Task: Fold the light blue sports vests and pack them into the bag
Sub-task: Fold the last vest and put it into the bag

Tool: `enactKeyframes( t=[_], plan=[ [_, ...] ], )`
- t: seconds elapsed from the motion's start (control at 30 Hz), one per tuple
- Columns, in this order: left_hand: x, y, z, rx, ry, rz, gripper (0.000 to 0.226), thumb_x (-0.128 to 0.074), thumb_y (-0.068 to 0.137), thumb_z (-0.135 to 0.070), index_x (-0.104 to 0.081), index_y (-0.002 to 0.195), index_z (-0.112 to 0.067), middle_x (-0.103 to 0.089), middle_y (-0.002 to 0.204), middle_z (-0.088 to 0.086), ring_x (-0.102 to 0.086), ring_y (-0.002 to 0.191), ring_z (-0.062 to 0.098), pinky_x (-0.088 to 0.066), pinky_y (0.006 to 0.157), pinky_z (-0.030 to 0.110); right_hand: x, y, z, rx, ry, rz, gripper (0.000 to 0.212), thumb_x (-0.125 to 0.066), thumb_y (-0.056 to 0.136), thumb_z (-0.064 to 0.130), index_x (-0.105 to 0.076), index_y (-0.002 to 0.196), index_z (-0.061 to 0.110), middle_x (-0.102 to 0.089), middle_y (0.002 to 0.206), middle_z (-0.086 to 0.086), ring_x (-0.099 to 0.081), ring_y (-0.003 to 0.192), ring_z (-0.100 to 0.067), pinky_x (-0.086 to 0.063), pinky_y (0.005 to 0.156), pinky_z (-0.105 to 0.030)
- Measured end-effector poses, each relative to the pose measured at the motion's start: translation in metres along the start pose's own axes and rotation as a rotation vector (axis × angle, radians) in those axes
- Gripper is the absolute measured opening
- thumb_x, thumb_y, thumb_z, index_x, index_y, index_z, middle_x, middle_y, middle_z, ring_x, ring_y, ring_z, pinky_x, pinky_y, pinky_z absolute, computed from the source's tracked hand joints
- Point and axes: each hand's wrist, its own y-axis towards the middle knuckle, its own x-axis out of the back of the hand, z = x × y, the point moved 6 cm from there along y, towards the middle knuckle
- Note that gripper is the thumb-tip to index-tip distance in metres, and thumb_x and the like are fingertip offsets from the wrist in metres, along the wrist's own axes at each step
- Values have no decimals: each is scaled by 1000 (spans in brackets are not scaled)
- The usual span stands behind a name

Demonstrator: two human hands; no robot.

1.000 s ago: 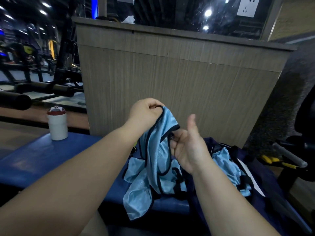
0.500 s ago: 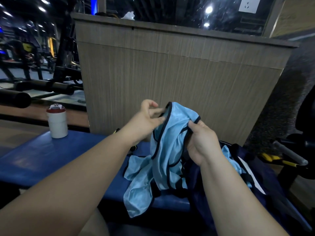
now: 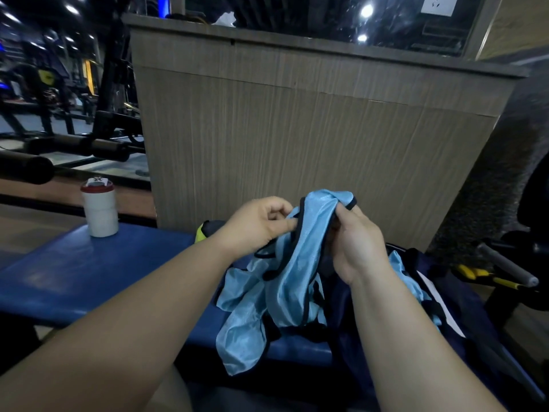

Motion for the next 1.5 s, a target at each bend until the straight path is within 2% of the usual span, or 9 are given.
enactKeyframes(
  t=[0.17, 0.33, 0.43, 0.67, 0.83, 0.93, 1.17, 1.33, 1.5],
  plan=[
    [25, 3, -2, -17, 28, -172, 15, -64, 91, -33, -69, 85, -20, -69, 87, 13, -57, 76, 14, -51, 77, 38, 22, 11, 0, 45, -45, -170, 21, -47, 98, 9, -66, 108, 10, -71, 85, -11, -66, 80, -30, -54, 65, -37],
    [39, 7, 2, 10, 149, -223, 18, -62, 93, -33, -67, 78, -24, -59, 62, -13, -49, 56, 0, -40, 58, 20, 27, 14, -8, 11, 38, -218, 16, -53, 95, 7, -68, 95, 11, -71, 77, -6, -65, 75, -24, -53, 65, -32],
    [40, 8, 7, 17, 152, -196, 11, -69, 89, -25, -67, 78, -24, -64, 76, 3, -54, 67, 8, -44, 66, 25, 27, 14, -8, -43, 112, -223, 12, -61, 93, 14, -70, 86, 11, -71, 73, -2, -67, 71, -20, -53, 68, -32],
    [66, 4, -3, 46, 324, -473, 12, -66, 86, -18, -57, 80, -24, -52, 67, -6, -48, 59, 9, -38, 54, 23, 22, 11, 10, -4, -82, -122, 11, -63, 90, 19, -67, 82, 13, -70, 81, -4, -65, 78, -20, -51, 73, -33],
    [38, 6, -14, -10, -114, 37, 54, -68, 83, 3, -51, 113, -38, -49, 131, -10, -48, 123, 7, -44, 96, 23, 3, 8, 22, 66, -165, 25, 12, -57, 97, 20, -68, 94, 16, -74, 83, 0, -69, 79, -15, -54, 73, -30],
    [20, 6, -20, -20, -135, 227, 70, -72, 83, -4, -41, 135, -37, -41, 148, -7, -39, 135, 8, -36, 109, 29, -15, 3, 24, 79, -226, 137, 15, -53, 100, 20, -68, 103, 19, -76, 92, -2, -71, 85, -17, -58, 77, -33],
    [9, 7, -21, 46, 87, 198, 23, -72, 86, -18, -67, 108, -15, -72, 107, 2, -67, 103, 17, -51, 98, 37, -24, -1, 44, 144, -181, 123, 17, -52, 101, 22, -67, 107, 18, -76, 93, -2, -72, 89, -17, -58, 78, -33],
    [21, 6, -4, 58, 357, -32, 22, -61, 86, -13, -67, 104, -24, -70, 98, -7, -66, 91, 12, -53, 82, 29, -15, -5, 64, 239, -48, 29, 17, -51, 102, 25, -67, 107, 20, -76, 94, 4, -73, 90, -12, -58, 75, -30],
    [25, -9, 63, 216, 450, -16, 15, -60, 85, -11, -62, 90, -25, -60, 80, -13, -58, 75, 7, -41, 54, 9, 6, -4, 72, 295, 106, -114, 11, -54, 101, 28, -64, 101, 29, -76, 89, 10, -73, 87, -9, -59, 78, -30]
  ],
)
